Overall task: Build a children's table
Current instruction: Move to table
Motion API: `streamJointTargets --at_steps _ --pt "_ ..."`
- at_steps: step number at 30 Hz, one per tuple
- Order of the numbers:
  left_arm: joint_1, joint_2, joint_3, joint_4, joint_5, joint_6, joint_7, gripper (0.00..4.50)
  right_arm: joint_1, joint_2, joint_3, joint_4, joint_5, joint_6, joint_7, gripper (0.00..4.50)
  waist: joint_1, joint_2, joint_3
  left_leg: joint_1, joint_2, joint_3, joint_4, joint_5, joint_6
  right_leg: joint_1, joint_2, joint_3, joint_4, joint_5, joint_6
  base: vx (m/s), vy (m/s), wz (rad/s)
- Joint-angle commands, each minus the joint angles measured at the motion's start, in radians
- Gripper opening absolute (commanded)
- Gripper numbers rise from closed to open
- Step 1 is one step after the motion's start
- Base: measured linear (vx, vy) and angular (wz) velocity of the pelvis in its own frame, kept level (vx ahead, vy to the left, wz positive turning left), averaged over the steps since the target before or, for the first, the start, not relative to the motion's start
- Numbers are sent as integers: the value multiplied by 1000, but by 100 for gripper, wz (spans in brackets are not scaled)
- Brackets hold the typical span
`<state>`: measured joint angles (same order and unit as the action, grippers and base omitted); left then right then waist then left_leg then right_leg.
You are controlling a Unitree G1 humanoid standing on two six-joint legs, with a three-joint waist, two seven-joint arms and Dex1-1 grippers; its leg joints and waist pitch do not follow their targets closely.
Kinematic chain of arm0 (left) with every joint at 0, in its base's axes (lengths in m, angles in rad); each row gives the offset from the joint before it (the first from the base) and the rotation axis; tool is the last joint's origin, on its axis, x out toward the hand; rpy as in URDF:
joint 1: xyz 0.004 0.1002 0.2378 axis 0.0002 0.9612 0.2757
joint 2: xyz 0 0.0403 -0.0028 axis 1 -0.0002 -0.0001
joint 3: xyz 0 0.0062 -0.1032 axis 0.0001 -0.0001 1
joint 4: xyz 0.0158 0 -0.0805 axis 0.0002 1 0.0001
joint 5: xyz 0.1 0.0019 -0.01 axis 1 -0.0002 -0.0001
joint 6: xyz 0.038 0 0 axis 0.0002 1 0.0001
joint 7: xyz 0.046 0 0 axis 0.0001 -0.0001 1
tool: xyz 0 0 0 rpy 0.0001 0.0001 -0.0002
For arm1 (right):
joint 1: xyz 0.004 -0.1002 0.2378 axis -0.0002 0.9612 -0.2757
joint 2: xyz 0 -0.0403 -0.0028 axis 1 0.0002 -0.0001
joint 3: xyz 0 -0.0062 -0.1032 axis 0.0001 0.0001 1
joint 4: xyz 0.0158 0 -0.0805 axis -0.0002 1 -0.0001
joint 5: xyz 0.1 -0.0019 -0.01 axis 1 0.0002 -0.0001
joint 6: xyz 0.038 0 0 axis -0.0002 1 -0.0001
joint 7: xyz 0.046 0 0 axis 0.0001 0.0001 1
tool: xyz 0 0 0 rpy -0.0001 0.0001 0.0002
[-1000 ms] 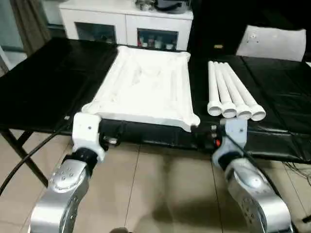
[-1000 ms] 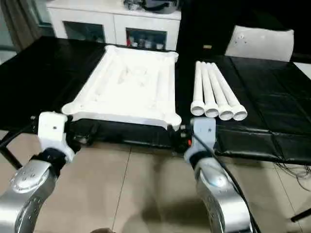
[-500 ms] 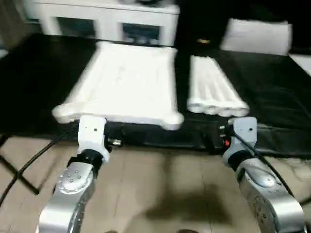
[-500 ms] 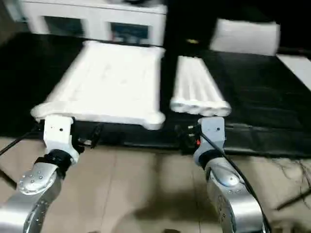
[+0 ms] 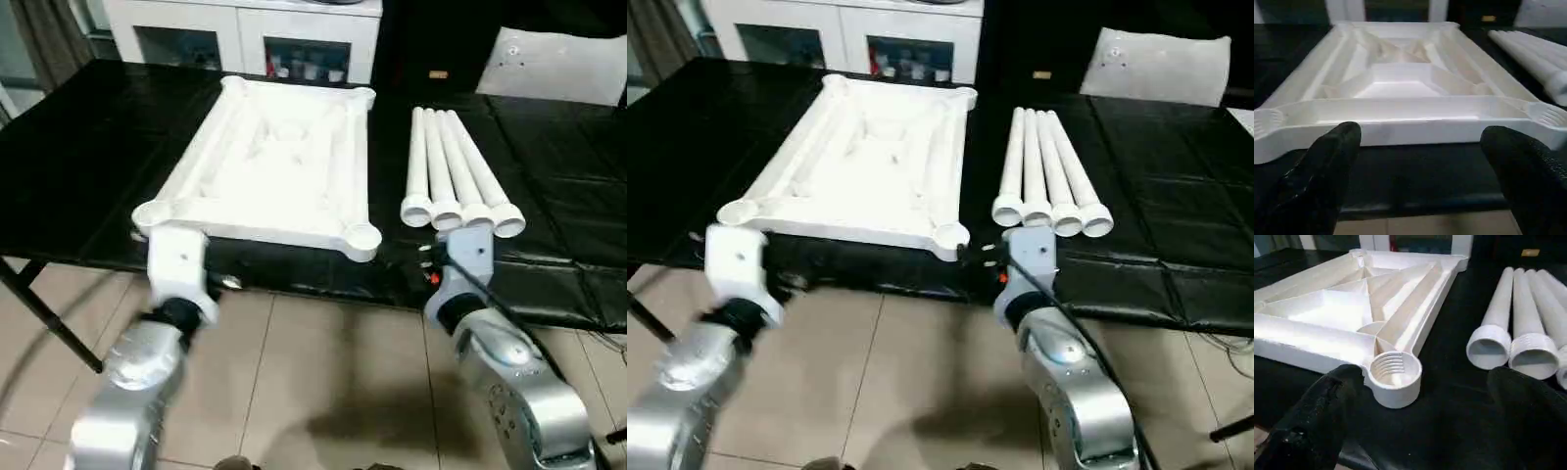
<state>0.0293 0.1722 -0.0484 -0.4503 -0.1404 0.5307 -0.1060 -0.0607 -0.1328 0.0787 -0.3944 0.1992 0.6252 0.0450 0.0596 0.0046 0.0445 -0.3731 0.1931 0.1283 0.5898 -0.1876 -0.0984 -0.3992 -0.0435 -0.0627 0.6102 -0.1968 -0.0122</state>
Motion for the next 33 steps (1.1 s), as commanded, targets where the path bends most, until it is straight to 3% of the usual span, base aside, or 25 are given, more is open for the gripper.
streamJointTargets --at_steps 1,3,4,6,8,10,11,12,13,15,17,19,21,22,23,24,25,26,27,28,29,30,31,32,33 --pt "-5 4 -20 -10 13 -13 -8 441 -6 2 -26 -17 0 2 -5 450 -8 -2 -26 33 11 6 -79 -474 -19 31 -64 37 -119 -621 25 0 0 0" --pt "-12 -6 -16 0 19 -17 2 441 -2 5 -32 -12 3 -7 -8 450 -15 1 -19 64 4 2 -70 -574 -13 22 -57 16 -150 -759 59 0 0 0" --pt "-18 -11 -10 0 13 -11 2 441 -1 5 -32 -11 2 -10 -9 450 -27 12 -11 98 6 -4 -68 -658 -7 20 -45 -11 -167 -776 54 0 0 0" --pt "-25 -13 -7 -8 8 -2 -2 441 1 2 -28 -12 5 -4 1 450 -40 26 -2 92 21 -21 -93 -713 9 52 -43 -31 -159 -680 36 0 0 0" --pt "-20 -4 -20 -14 15 -5 -14 441 5 3 -27 -5 11 -6 13 450 -62 37 -3 182 63 0 -88 -775 -5 6 -18 -23 -136 -592 2 35 27 -30" --pt "-10 10 -30 -19 26 -12 -17 441 10 7 -30 14 17 -33 28 450 -47 29 6 174 112 5 -135 -829 -7 17 -31 -28 -56 -463 -28 58 -8 -69" --pt "-5 10 -28 -23 23 -12 -15 441 9 6 -30 16 16 -35 30 450 -42 24 3 185 124 30 -143 -839 4 11 -48 -20 -34 -434 -59 68 -30 -78" --pt "3 8 -14 -37 21 -6 -8 441 1 9 -25 13 23 -27 38 450 -25 18 -7 102 24 35 -96 -722 29 67 -86 9 -105 -616 2 36 -52 -50" --pt "5 8 -8 -43 20 -2 -6 441 -3 8 -20 11 26 -24 45 450 -17 -20 -24 55 -24 43 -22 -438 58 90 -131 52 -143 -870 87 54 -59 -22" --pt "8 10 2 -56 19 6 -5 441 -10 2 -3 3 29 -18 62 450 6 -26 -56 -16 -37 11 4 -159 98 151 -137 98 -119 -742 53 78 -62 -15" --pt "10 15 6 -63 21 9 -6 441 -13 -8 16 -2 24 -14 76 450 5 -15 -49 -16 -30 -2 -31 -62 120 142 -86 58 -98 -468 -37 109 -33 -4" --pt "-1 46 9 -54 48 0 -10 441 -5 -12 36 7 9 -38 93 450 3 -16 -59 39 -21 -12 -46 27 161 118 -42 27 -58 -127 -148 134 6 7" --pt "-8 44 22 -58 42 5 -6 441 -4 -8 38 14 15 -41 101 450 4 -11 -67 60 -18 -18 -47 90 208 118 -40 15 -40 -11 -213 128 20 8" --pt "-6 39 36 -70 34 12 -4 441 -4 -6 49 24 6 -52 104 450 24 -37 -62 -34 -59 -38 -20 147 320 182 -58 -13 -52 58 -204 108 34 29" --pt "-2 40 39 -74 33 12 -6 441 -4 -8 56 27 -5 -57 102 450 31 -4 -76 -28 -69 -39 -15 167 362 192 -78 -22 -53 66 -196 108 34 29" --pt "6 42 37 -80 35 12 -7 441 -5 -7 60 27 -13 -59 95 450 28 -11 -72 -25 -66 -50 -12 183 401 185 -85 -35 -65 50 -186 93 44 54" --pt "27 46 34 -97 35 15 -13 441 -8 8 57 22 -18 -54 76 450 16 17 -63 1 -58 -85 -12 258 448 177 -62 -86 -70 -57 -152 100 50 58" --pt "34 45 33 -102 30 18 -16 441 -9 11 55 17 -14 -50 75 450 8 17 -62 21 -59 -100 -13 272 456 170 -47 -96 -69 -89 -137 100 50 58" --pt "39 45 26 -108 23 17 -23 441 -7 16 48 11 -8 -38 71 450 -32 36 -66 157 3 -140 -25 302 458 74 -10 -90 -21 -170 -119 169 -30 42" --pt "40 46 21 -109 19 16 -28 441 -7 16 47 9 -8 -35 69 450 -32 12 -53 202 88 -200 -53 236 493 8 -37 -55 52 -210 -100 162 -73 18" --pt "39 50 11 -110 15 17 -38 441 -5 15 45 7 -7 -34 69 450 -31 7 -44 198 92 -200 -59 198 513 -10 -43 -35 70 -192 -77 162 -73 18" --pt "37 53 7 -110 12 18 -46 441 -5 15 45 7 -8 -34 67 450 -25 -4 -37 192 63 -181 -54 174 526 -25 -65 5 57 -134 -77 91 -33 10" --pt "32 60 -2 -106 14 18 -58 441 -1 12 46 7 -18 -45 64 450 -6 -30 -28 122 -52 -90 -13 117 439 60 -88 54 -31 -63 -146 131 -34 9" --pt "29 61 -5 -103 13 18 -64 441 3 9 47 8 -27 -53 63 450 14 -43 -37 74 -110 -55 28 94 410 135 -101 107 -50 -52 -200 131 -34 9" --pt "24 61 -8 -99 12 17 -72 441 6 5 49 10 -40 -63 60 450 43 -59 -42 -17 -92 -59 97 6 320 238 -167 169 -100 -170 -258 107 -21 3"
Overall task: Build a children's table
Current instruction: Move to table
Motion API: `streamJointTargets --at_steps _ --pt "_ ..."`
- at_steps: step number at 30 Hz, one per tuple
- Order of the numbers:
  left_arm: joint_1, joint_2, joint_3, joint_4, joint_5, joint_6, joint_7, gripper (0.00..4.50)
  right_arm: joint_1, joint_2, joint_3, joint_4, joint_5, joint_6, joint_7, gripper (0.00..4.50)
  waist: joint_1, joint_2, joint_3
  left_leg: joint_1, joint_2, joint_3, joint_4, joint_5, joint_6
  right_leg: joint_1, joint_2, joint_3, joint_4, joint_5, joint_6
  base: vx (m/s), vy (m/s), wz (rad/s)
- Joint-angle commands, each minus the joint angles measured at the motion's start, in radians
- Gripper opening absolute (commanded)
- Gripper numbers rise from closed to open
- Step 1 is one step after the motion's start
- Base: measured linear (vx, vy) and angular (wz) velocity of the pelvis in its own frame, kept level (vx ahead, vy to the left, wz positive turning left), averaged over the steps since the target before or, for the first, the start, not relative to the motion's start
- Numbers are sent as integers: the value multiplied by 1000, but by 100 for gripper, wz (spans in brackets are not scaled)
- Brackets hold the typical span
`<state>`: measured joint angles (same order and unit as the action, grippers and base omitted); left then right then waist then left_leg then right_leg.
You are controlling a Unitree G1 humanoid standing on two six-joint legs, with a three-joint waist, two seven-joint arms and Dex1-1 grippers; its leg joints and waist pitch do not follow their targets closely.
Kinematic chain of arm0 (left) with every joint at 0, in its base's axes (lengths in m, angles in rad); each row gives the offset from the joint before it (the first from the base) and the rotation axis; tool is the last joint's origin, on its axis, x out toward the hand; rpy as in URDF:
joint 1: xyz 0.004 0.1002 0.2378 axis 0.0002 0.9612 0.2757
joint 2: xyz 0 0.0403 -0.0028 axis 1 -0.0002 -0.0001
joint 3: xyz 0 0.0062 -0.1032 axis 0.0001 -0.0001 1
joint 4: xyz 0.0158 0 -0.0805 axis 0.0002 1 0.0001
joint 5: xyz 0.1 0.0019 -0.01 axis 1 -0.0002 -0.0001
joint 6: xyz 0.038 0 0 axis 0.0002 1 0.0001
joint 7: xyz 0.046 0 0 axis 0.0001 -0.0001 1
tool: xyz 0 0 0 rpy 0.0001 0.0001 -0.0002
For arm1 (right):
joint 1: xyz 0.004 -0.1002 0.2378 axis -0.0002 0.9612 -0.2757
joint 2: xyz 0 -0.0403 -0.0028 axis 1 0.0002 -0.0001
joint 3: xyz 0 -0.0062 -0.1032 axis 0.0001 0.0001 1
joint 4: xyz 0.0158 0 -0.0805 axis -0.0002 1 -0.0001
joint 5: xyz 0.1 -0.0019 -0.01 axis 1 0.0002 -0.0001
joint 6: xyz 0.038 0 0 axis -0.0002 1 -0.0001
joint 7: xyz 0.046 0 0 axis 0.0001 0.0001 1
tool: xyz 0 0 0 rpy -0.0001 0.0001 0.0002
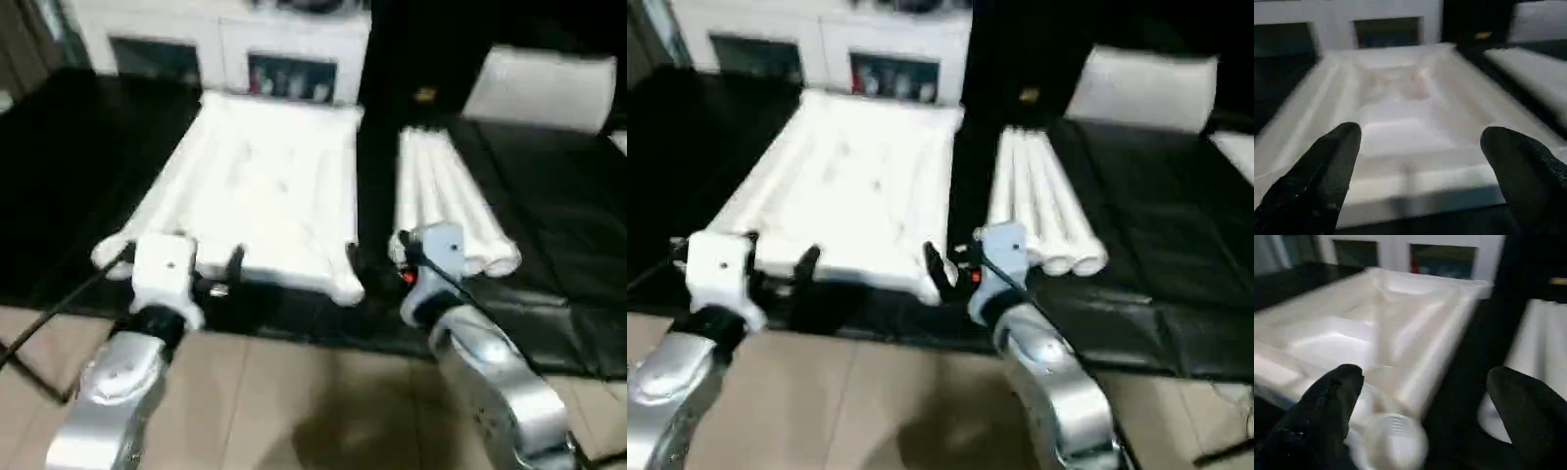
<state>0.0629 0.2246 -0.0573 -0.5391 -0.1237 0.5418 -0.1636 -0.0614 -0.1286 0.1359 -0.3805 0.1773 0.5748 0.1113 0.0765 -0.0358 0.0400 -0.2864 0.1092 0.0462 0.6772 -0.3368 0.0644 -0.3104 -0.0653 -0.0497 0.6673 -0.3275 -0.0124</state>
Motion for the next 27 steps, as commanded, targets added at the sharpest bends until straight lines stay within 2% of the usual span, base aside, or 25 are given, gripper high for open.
streamJointTargets --at_steps 1,2,3,4,5,6,8,9,10,11,12,13,15,16,17,18,19,20,21,22,23,24,25,26,27 --pt "-10 9 1 -10 -5 6 -15 441 7 1 -8 -4 -18 -13 -7 450 41 -7 -35 -116 12 18 33 127 88 153 -176 167 -161 -46 -286 59 7 -6" --pt "-14 6 3 -3 -6 6 -14 441 19 11 -23 -9 -22 -2 -26 450 42 9 -19 -133 37 19 27 141 -22 137 -159 129 -160 -12 -327 59 7 -6" --pt "-18 2 5 5 -6 6 -11 441 32 23 -39 -20 -13 8 -37 450 32 24 -9 -67 48 49 -54 89 -181 80 -37 133 -151 -43 -312 59 26 -32" --pt "-19 0 5 9 -6 6 -10 441 37 27 -45 -26 -10 12 -39 450 21 89 -25 -6 119 32 -160 26 -238 33 24 67 -99 -80 -171 58 58 -62" --pt "-20 -4 6 13 -6 4 -8 441 43 21 -42 -36 -14 4 -33 450 -15 81 -19 48 181 -13 -193 -10 -236 -28 37 44 -25 -79 -107 58 58 -62" --pt "-26 -6 4 19 -5 4 -5 441 45 6 -35 -46 -21 -3 -23 450 -10 89 -49 139 233 -23 -182 -57 -191 -95 -7 25 29 -70 -44 94 35 -57" --pt "-30 -5 2 21 1 2 -3 441 45 0 -32 -50 -17 1 -20 450 -29 64 -45 93 192 -48 -175 96 84 -105 -36 15 33 62 35 94 -38 -29" --pt "-41 -9 8 29 0 4 2 441 40 -9 -22 -50 -15 0 -7 450 -41 27 -49 44 96 36 -125 63 160 -56 -61 44 -65 168 -13 85 -70 -1" --pt "-41 -9 8 29 0 4 2 441 40 -9 -22 -50 -15 0 -6 450 -12 -8 -52 -89 -13 85 -24 29 122 95 -117 155 -127 182 -123 111 -70 1" --pt "-42 -5 10 30 0 7 1 441 38 -8 -20 -48 -20 -5 -5 450 7 7 -48 -122 17 58 18 41 86 131 -188 182 -155 116 -171 111 -70 1" --pt "-39 0 13 31 -4 7 -4 441 36 -5 -16 -46 -28 -11 -3 450 6 -10 -57 -156 20 48 40 106 2 140 -155 145 -132 189 -180 104 -56 -12" --pt "-38 0 14 31 -5 7 -5 441 35 -5 -15 -45 -31 -12 -3 450 9 1 -57 -151 19 45 25 139 -32 125 -133 126 -133 218 -196 93 -46 -8" --pt "-33 2 24 34 -8 7 -8 441 24 -2 -13 -44 -40 -4 -6 450 6 53 -34 -106 63 49 -93 209 -14 84 -82 36 -175 -40 -212 106 -14 -6" --pt "-31 0 32 33 -9 8 -7 441 17 0 -15 -46 -32 4 -5 450 -21 93 -35 -73 125 -2 -158 76 0 65 -9 -2 -118 -100 -132 143 41 -1" --pt "-30 0 36 33 -9 9 -7 441 15 1 -16 -47 -27 8 -4 450 -41 87 -26 -30 157 -38 -174 -35 42 21 10 -7 -79 -128 -110 143 41 -1" --pt "-32 -4 35 31 -7 11 -5 441 13 -3 -20 -49 -21 11 -2 450 -61 80 -62 65 201 -99 -171 -77 174 -37 -8 -1 -2 -84 -85 137 -11 3" --pt "-29 -4 37 29 -4 12 -4 441 10 -9 -17 -50 -18 9 7 450 -66 80 -69 83 205 -122 -156 62 338 -82 -20 9 34 -45 -7 112 -40 7" --pt "-24 -4 38 24 -1 13 -2 441 8 -15 -16 -50 -13 7 15 450 -64 78 -65 79 197 -112 -145 131 388 -100 -25 14 43 -23 26 112 -40 7" --pt "-16 0 38 17 -2 12 -1 441 4 -21 -14 -46 -16 1 28 450 -64 50 -52 37 169 -78 -149 162 407 -96 -36 29 28 31 51 78 -58 3" --pt "-12 3 39 13 -2 13 0 441 2 -23 -11 -43 -19 -3 33 450 -51 13 -47 -30 76 5 -115 81 299 -42 -64 64 -83 123 26 23 -77 3" --pt "-6 6 38 5 -3 15 2 441 -1 -26 -9 -36 -21 -5 43 450 -22 -1 -39 -71 32 49 -86 19 228 -2 -96 95 -137 40 -20 23 -77 3" --pt "-2 7 38 1 -4 16 2 441 -2 -26 -6 -30 -18 -4 49 450 8 -13 -45 -141 27 44 -1 38 104 97 -186 156 -177 -194 -42 34 -78 -1" --pt "-1 8 39 -1 -4 17 2 441 -3 -26 -6 -28 -17 -3 52 450 14 -15 -45 -147 42 41 -6 83 17 92 -162 142 -176 -272 -81 62 -63 -5" --pt "4 8 44 -6 -9 22 1 441 -6 -36 13 -25 -24 -2 68 450 18 -2 -40 -138 49 42 -34 101 -5 86 -141 123 -173 -270 -106 62 -63 -5" --pt "11 10 50 -13 -13 29 -1 441 -7 -49 41 -28 -35 1 87 450 21 21 -38 -101 66 57 -92 116 -22 72 -97 78 -174 -239 -155 67 -30 2"
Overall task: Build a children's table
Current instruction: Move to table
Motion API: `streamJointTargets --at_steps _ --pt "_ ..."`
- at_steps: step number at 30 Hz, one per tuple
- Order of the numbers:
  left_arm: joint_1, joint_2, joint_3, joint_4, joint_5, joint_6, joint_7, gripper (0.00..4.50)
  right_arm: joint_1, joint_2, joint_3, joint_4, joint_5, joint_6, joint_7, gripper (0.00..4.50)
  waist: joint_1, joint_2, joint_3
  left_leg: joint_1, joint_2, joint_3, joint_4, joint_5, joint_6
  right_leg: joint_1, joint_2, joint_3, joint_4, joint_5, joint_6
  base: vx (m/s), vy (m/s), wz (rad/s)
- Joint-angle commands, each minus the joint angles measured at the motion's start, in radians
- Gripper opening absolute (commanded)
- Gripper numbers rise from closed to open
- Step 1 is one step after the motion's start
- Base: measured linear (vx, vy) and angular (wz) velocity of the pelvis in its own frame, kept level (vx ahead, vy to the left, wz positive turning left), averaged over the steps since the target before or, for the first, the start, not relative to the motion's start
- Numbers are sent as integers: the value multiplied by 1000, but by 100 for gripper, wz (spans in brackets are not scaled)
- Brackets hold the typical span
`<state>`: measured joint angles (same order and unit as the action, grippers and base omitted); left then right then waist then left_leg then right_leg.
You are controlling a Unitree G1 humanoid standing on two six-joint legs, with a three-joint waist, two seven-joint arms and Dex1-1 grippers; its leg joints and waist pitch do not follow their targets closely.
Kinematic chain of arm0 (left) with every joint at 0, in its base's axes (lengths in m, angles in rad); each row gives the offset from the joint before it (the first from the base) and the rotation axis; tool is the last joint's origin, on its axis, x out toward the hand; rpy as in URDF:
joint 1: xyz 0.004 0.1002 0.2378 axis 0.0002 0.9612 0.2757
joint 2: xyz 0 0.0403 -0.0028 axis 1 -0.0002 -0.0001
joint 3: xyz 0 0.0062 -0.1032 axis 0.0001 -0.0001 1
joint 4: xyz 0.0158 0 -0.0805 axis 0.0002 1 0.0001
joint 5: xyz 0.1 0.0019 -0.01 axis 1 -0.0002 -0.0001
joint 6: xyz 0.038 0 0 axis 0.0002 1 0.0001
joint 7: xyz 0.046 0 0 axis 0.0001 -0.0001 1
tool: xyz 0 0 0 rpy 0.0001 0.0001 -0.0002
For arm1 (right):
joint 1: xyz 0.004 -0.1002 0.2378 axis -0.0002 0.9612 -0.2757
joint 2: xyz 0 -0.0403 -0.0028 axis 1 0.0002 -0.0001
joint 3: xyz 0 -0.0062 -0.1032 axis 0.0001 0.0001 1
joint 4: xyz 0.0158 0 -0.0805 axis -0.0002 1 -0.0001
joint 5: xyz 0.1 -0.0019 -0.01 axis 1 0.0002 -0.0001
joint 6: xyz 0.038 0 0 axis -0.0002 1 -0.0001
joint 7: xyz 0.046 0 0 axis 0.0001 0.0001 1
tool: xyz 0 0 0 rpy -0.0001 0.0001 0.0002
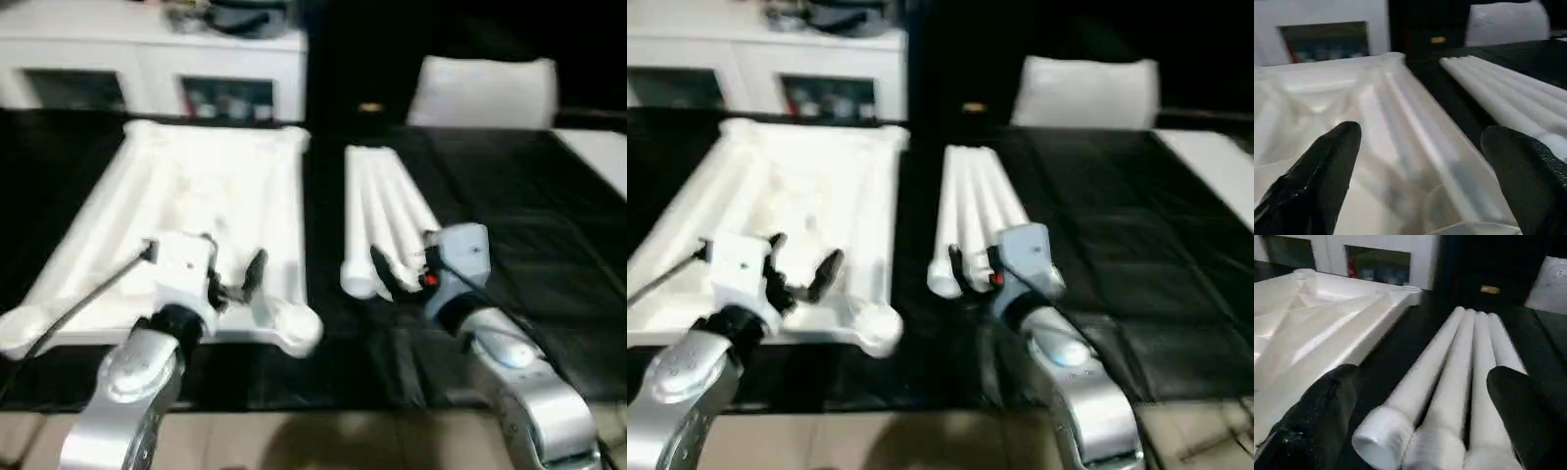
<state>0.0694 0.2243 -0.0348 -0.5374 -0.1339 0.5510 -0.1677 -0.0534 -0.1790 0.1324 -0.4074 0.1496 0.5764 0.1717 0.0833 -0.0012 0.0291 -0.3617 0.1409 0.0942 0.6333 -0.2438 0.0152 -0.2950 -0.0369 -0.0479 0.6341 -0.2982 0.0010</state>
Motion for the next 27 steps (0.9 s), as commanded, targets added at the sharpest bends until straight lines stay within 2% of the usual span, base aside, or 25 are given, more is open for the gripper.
streamJointTargets --at_steps 1,2,3,4,5,6,7,8,9,10,11,12,13,14,15,16,18,19,20,21,23,25,27 --pt "8 10 31 -16 -5 22 -1 441 -15 -3 55 -5 -6 3 33 450 4 7 -21 -21 54 2 -96 -24 24 52 -76 39 -122 -233 -156 96 16 3" --pt "13 12 34 -14 -5 22 -6 441 -14 -9 63 -11 -5 2 36 450 7 16 -30 5 62 -1 -98 -23 24 34 -63 32 -107 -169 -147 96 16 3" --pt "19 14 37 -12 -8 13 -13 441 -13 -16 69 -16 -9 -5 39 450 -4 27 -47 51 86 -26 -99 37 60 3 -53 21 -63 0 -151 128 27 5" --pt "30 24 47 -9 -29 -6 -43 441 -10 -46 84 -28 -27 -35 59 450 -13 24 -56 65 97 -50 -77 201 124 -23 -57 17 -40 164 -136 116 35 3" --pt "31 29 49 -9 -32 -11 -52 441 -11 -56 89 -30 -44 -49 61 450 -11 18 -58 62 95 -51 -66 289 153 -25 -64 19 -34 229 -128 116 35 3" --pt "31 33 50 -9 -33 -13 -56 441 -10 -58 85 -31 -28 -49 79 450 0 10 -61 36 78 -41 -43 483 162 -19 -81 36 -29 388 -114 67 50 0" --pt "29 48 48 -7 -42 -12 -79 441 -10 -62 84 -35 -7 -49 106 450 7 1 -76 14 50 -32 -25 645 114 -1 -73 49 -3 599 -85 0 0 0" --pt "27 72 43 -4 -52 -9 -108 441 -11 -69 83 -36 -1 -49 121 450 10 3 -73 9 43 -27 -26 663 82 -6 -68 49 -2 657 -70 0 0 0" --pt "27 77 43 -3 -54 -8 -114 441 -11 -70 83 -36 -5 -50 121 450 11 4 -70 3 41 -21 -32 585 17 -9 -67 46 -5 666 -45 0 0 0" --pt "26 125 32 5 -76 -3 -181 441 -17 -85 90 -26 -38 -59 113 450 8 3 -65 -1 44 -19 -42 513 -13 -5 -70 44 -11 633 -39 -64 -9 -4" --pt "26 141 30 8 -82 -4 -203 441 -20 -87 91 -23 -46 -64 111 450 7 3 -53 -1 50 -13 -60 313 -71 -8 -76 43 -28 511 -33 -64 -9 -4" --pt "28 176 26 14 -91 -9 -254 441 -25 -85 88 -20 -46 -52 105 450 3 3 -36 3 61 -10 -85 68 -122 -11 -86 45 -49 316 -49 -84 -19 -1" --pt "28 202 28 21 -109 -10 -302 441 -28 -83 82 -24 -3 -25 135 450 1 3 -29 10 65 -10 -101 -113 -139 -9 -94 51 -59 124 -68 -98 -26 -1" --pt "26 226 28 27 -121 -11 -342 441 -30 -91 81 -30 37 -9 170 450 1 3 -22 10 65 -10 -109 -175 -139 -12 -96 56 -66 39 -78 -98 -26 -1" --pt "16 261 25 40 -135 -10 -396 441 -31 -102 86 -38 78 10 211 450 3 -1 -14 18 66 -8 -118 -276 -127 -18 -102 64 -82 -131 -88 -110 -32 -3" --pt "12 273 23 45 -140 -9 -414 441 -31 -107 89 -40 89 14 223 450 4 0 -9 20 68 -8 -125 -325 -121 -24 -107 70 -94 -255 -95 -122 -30 -3" --pt "-9 351 -21 92 -125 -63 -523 414 -27 -125 93 -45 105 25 263 450 10 -3 -5 25 69 -4 -129 -352 -122 -33 -113 74 -109 -391 -88 -111 -29 -2" --pt "-10 356 -23 96 -123 -70 -530 405 -27 -126 94 -45 106 25 265 450 14 -5 -4 29 70 1 -129 -348 -119 -38 -113 76 -114 -411 -82 -61 -22 1" --pt "-24 374 -28 119 -132 -94 -574 403 -27 -139 100 -48 112 22 291 450 13 -8 -5 30 75 4 -132 -331 -117 -42 -115 77 -112 -399 -85 -61 -22 1" --pt "-39 388 -28 137 -149 -97 -609 382 -28 -152 109 -50 112 16 315 450 14 2 -8 26 78 6 -134 -314 -122 -40 -113 74 -107 -353 -95 0 0 0" --pt "-56 405 -27 157 -168 -97 -646 373 -29 -165 118 -52 110 9 339 450 16 -1 -9 26 77 8 -135 -307 -121 -43 -109 71 -100 -312 -107 0 0 0" --pt "-87 430 -41 194 -173 -82 -690 360 -31 -188 125 -55 130 19 378 450 16 -5 -12 19 77 10 -135 -271 -114 -39 -109 69 -93 -253 -122 0 0 0" --pt "-149 464 -88 269 -146 -71 -751 330 -37 -224 138 -52 153 32 427 450 23 0 -16 26 76 12 -132 -264 -108 -43 -106 69 -89 -220 -127 0 0 0"
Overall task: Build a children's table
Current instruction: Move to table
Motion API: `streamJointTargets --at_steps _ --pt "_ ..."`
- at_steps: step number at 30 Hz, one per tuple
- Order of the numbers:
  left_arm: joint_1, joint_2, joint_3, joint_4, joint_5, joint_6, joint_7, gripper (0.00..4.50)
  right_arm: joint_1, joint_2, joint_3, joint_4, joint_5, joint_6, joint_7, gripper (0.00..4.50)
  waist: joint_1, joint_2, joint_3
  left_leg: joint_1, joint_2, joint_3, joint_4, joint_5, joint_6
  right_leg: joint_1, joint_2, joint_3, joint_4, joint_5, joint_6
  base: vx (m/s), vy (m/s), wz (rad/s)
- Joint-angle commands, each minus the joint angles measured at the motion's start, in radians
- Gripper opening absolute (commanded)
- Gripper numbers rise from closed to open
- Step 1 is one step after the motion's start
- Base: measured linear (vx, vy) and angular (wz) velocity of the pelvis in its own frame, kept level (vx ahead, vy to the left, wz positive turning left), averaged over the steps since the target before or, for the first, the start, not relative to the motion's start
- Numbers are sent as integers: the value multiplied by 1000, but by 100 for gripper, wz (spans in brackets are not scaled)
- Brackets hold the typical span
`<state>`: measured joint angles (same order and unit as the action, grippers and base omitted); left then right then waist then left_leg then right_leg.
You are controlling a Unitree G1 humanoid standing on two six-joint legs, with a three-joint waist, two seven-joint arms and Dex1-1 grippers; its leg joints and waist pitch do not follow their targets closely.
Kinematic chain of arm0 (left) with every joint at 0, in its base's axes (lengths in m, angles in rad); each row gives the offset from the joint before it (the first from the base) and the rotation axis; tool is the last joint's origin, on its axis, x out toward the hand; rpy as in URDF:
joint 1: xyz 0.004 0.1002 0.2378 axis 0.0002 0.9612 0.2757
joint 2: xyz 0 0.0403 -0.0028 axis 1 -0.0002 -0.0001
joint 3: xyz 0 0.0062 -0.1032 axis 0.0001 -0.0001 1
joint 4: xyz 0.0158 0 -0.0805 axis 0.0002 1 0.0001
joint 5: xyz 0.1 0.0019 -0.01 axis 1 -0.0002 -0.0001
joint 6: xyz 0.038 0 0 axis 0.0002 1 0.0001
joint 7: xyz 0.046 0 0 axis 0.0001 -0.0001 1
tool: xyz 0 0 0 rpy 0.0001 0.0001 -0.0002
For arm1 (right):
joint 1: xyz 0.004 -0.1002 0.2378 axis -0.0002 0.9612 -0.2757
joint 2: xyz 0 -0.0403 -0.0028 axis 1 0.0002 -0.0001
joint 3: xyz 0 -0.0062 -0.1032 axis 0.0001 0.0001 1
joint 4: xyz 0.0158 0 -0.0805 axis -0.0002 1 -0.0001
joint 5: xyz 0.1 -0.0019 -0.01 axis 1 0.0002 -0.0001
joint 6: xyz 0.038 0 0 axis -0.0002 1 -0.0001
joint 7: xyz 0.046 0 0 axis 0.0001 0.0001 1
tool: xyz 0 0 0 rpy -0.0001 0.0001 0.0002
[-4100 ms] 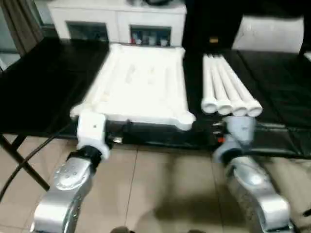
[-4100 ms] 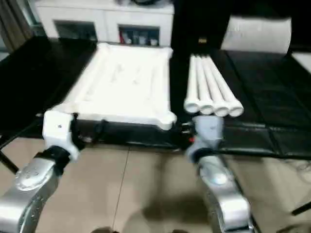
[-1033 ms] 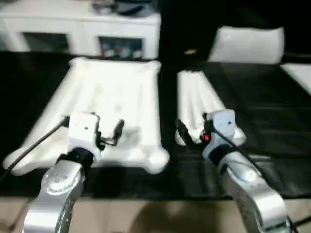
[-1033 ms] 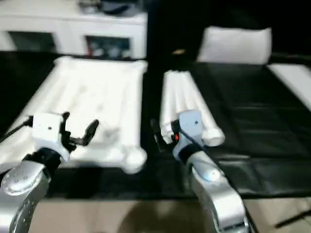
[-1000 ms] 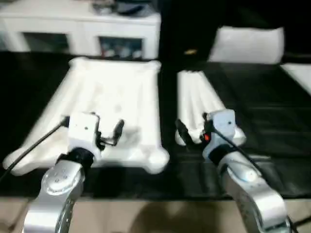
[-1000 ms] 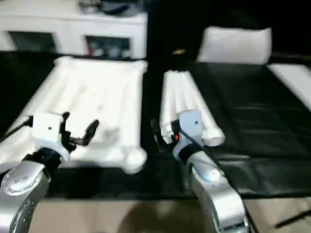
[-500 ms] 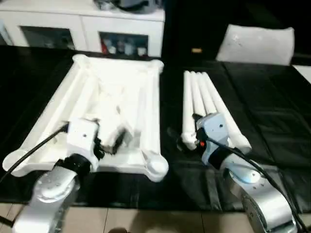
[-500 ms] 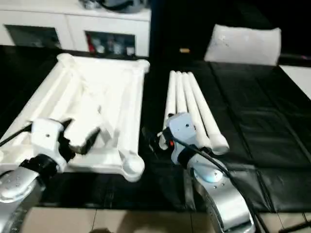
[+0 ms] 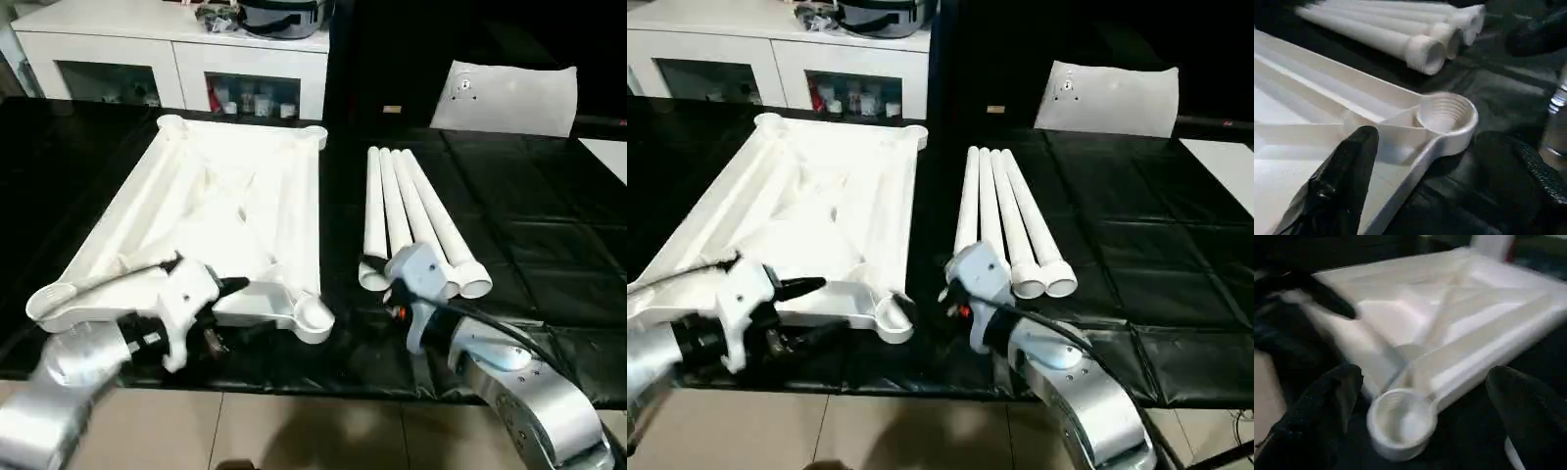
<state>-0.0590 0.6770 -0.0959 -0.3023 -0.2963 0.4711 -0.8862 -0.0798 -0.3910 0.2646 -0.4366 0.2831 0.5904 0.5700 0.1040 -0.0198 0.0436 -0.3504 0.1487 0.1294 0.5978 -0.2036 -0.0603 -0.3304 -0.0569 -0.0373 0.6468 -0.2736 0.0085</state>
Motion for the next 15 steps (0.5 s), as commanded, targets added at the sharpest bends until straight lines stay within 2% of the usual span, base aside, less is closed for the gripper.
streamJointTargets --at_steps 1,2,4,5,6,7,8,10,13,15 --pt "-34 18 -39 49 29 9 -39 327 -11 -18 8 -22 22 20 38 450 1 18 -33 9 69 -23 -98 -293 -33 -3 -85 56 -96 -190 -143 0 0 0" --pt "-49 25 -51 68 35 10 -50 327 -13 -25 11 -21 24 22 48 450 1 19 -36 7 68 -23 -97 -274 -31 0 -84 55 -92 -152 -145 0 0 0" --pt "-101 34 -87 128 41 20 -104 309 -15 -49 19 -23 27 36 80 450 2 20 -49 5 67 -21 -86 -171 -17 4 -80 49 -76 29 -163 25 5 -2" --pt "-103 34 -89 130 42 20 -107 296 -15 -50 19 -23 27 36 81 450 2 22 -52 4 67 -20 -82 -139 -12 5 -79 49 -72 83 -169 0 0 0" --pt "-133 31 -109 164 55 0 -134 296 -13 -58 21 -25 24 40 90 450 2 23 -56 0 65 -18 -76 -83 -3 9 -79 46 -66 176 -178 0 0 0" --pt "-133 31 -109 164 55 0 -134 287 -13 -58 21 -25 24 40 90 450 2 19 -59 -4 62 -16 -69 -43 8 12 -78 45 -60 240 -185 0 0 0" --pt "-145 30 -117 177 61 -10 -142 287 -13 -60 21 -25 21 41 91 450 2 17 -60 -8 62 -15 -68 -28 12 15 -79 44 -59 265 -187 0 0 0" --pt "-164 29 -129 197 63 -20 -159 265 -13 -64 19 -24 23 40 90 450 4 17 -58 -8 61 -12 -67 -28 22 12 -79 44 -60 267 -191 0 0 0" --pt "-245 22 -183 285 101 -60 -201 241 -12 -72 11 -18 26 39 87 450 10 18 -47 -2 70 -11 -80 -140 3 8 -85 45 -74 91 -199 0 0 0" --pt "-273 21 -207 323 125 -74 -224 218 -11 -75 9 -17 23 39 88 450 10 19 -46 0 73 -10 -84 -175 -12 7 -86 47 -77 34 -197 0 0 0"
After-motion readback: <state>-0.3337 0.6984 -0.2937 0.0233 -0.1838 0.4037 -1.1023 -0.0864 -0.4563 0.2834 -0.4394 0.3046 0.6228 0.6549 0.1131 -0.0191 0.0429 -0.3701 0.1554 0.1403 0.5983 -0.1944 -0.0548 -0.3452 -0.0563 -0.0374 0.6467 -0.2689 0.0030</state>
